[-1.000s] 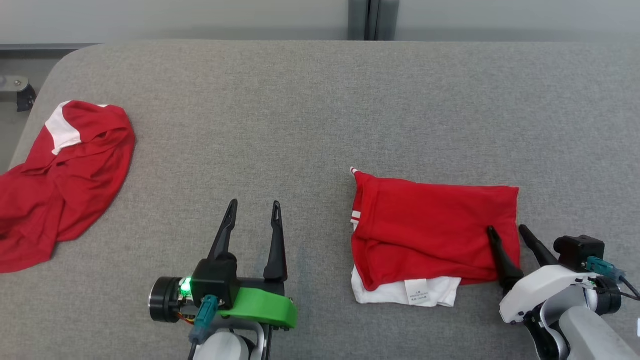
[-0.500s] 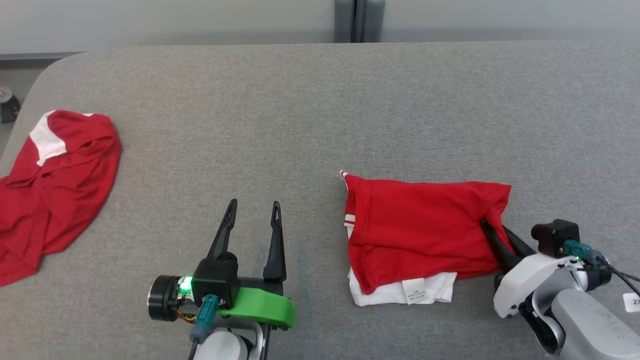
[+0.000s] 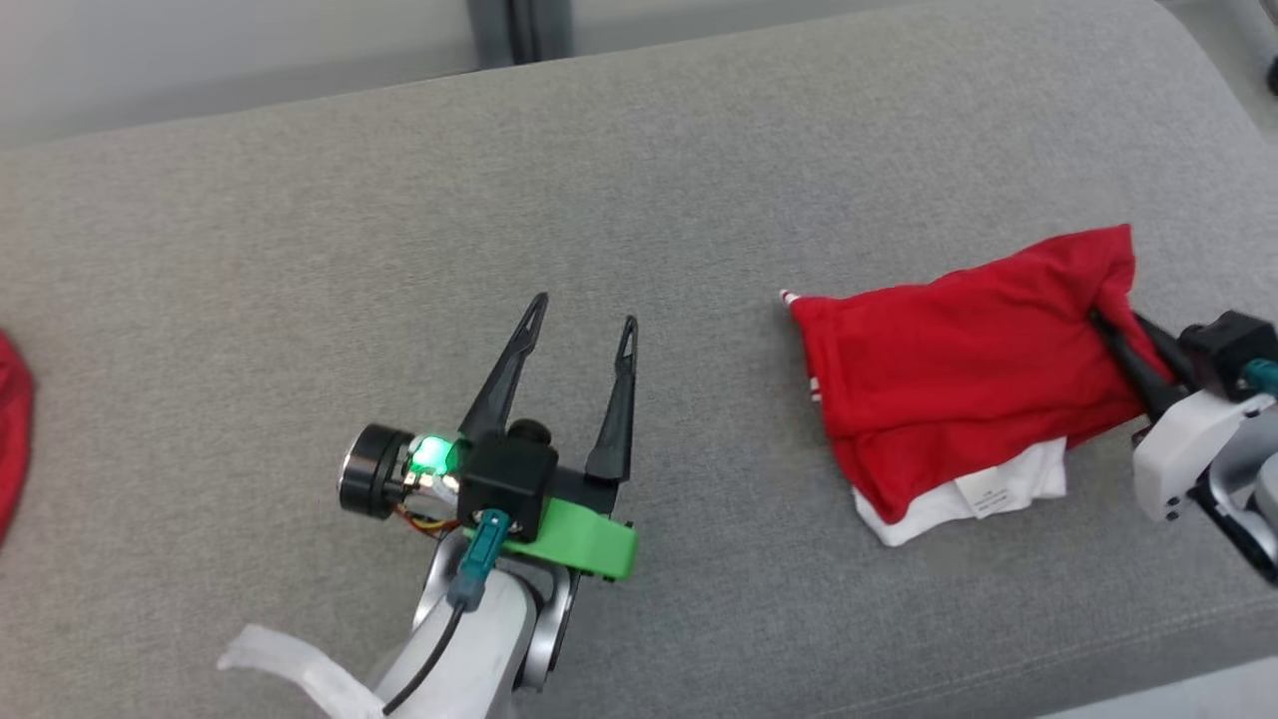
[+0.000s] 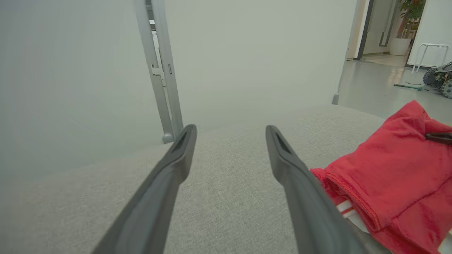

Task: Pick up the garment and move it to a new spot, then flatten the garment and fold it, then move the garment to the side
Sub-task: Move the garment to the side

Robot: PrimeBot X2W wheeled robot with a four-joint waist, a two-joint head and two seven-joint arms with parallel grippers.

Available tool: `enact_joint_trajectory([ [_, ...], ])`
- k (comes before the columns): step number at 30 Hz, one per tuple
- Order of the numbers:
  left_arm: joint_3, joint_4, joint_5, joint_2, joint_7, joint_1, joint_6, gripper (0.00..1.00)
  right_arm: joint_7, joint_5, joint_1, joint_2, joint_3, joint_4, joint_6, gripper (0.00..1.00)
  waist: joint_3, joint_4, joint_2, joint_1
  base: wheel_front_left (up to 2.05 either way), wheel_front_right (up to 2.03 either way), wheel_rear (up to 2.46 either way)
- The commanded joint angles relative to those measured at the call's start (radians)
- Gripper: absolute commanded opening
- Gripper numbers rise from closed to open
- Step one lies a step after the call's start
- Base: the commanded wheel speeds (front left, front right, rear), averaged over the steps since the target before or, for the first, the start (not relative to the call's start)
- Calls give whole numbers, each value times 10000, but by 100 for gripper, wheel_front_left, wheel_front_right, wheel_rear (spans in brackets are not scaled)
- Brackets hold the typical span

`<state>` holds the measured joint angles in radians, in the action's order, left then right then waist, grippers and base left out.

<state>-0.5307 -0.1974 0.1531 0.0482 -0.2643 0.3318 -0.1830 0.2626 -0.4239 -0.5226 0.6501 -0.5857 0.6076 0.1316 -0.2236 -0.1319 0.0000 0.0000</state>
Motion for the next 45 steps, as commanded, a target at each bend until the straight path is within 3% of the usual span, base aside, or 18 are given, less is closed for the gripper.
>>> enact_joint_trajectory([
  [1, -124, -123, -159, 51, -2, 435, 73, 100, 33, 12, -394, 234, -36, 62, -17, 0, -1019, -966, 0, 0, 0, 0, 0],
  [9, -985, -802, -484, 56, -2, 2375, 213, 100, 34, 21, -1828, 1276, 358, 754, -17, 0, -2495, -1470, 0, 0, 0, 0, 0],
  [17, -1642, -1141, -290, 55, -2, 3659, -32, 100, 34, 174, -2778, 1453, 1599, 1710, -17, 0, -3346, -1179, 0, 0, 0, 0, 0],
  [24, -1970, -1029, -69, 53, -2, 3904, -353, 100, 33, 464, -2910, 1547, 1960, 2334, -17, 0, -3487, -736, 0, 0, 0, 0, 0],
  [25, -1983, -1026, -38, 51, -2, 3894, -389, 100, 33, 537, -2940, 1523, 1969, 2463, -17, 29, -3463, -687, 0, 0, 0, 0, 0],
  [26, -1984, -1016, -17, 47, -2, 3875, -416, 100, 35, 574, -2997, 1500, 2013, 2488, -17, 100, -3434, -651, 0, 0, 0, 0, 0],
  [35, -1751, -703, 216, 47, -2, 3238, -464, 100, 35, 777, -2713, 1236, 2482, 2288, -17, 100, -2310, -316, 0, 0, 0, 0, 0],
  [45, -432, -124, 482, 58, -2, 1485, -328, 100, 34, 339, -1539, 414, 2821, 10, -17, 100, -306, 374, 0, 0, 0, 0, 0],
])
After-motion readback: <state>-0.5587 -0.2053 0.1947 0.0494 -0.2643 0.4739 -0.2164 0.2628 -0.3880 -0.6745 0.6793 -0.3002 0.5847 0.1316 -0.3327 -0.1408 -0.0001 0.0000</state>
